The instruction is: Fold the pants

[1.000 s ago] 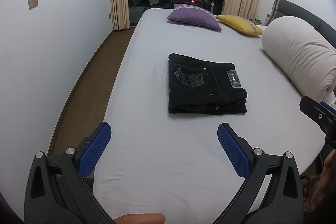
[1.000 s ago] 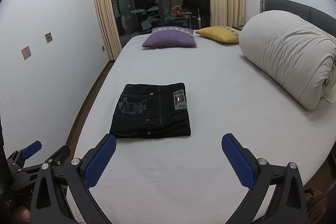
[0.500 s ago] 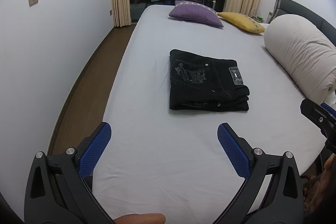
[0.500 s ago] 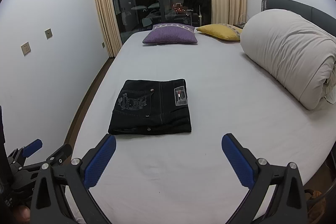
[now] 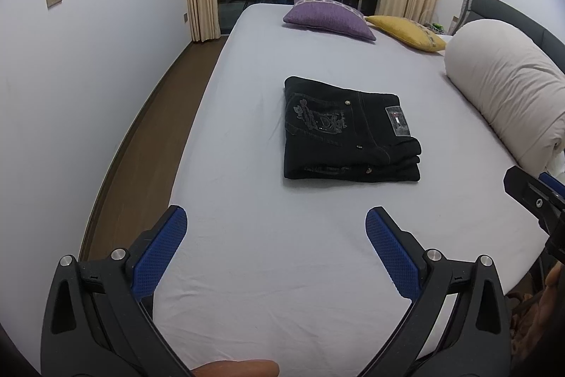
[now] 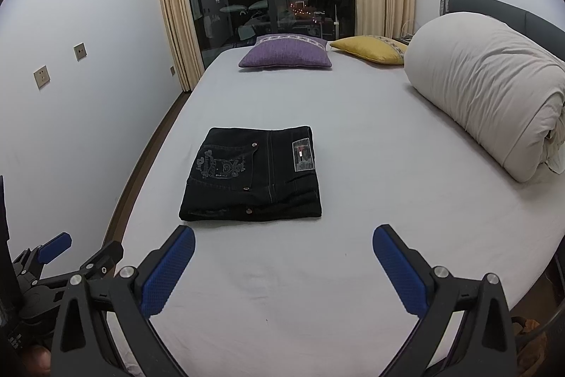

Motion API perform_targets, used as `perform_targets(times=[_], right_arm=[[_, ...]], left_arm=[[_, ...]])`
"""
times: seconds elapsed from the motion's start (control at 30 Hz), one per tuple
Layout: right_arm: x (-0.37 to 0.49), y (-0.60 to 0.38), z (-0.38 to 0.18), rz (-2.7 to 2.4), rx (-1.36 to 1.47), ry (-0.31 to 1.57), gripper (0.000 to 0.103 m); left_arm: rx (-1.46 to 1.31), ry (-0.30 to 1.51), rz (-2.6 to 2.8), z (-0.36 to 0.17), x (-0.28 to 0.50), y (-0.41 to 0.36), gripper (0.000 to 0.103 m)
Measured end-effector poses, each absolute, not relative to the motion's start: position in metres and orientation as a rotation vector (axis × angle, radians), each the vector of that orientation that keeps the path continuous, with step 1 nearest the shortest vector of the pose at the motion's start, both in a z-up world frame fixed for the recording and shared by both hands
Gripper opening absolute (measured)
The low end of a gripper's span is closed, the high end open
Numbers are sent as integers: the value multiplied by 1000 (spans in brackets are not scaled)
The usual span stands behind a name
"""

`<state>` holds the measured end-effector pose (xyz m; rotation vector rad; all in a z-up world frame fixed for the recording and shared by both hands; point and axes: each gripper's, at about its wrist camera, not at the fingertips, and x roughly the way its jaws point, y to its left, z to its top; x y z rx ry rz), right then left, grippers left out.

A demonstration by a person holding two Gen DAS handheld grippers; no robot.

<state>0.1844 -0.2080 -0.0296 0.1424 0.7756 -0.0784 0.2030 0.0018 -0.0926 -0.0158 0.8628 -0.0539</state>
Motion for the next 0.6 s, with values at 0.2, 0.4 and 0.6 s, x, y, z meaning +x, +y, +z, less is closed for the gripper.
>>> perform_targets(times=[0.2,0.4,0.6], right_arm=[[184,-208,-30,-80,142,777,103],[184,-208,-30,-79,141,777,103],[183,-209,-31,-79,141,777,103]], left_arm=[[-16,866,-54,-96,203,1,103],[-12,867,-54,-97,202,0,103],[-12,868,-51,-98,202,0,103]])
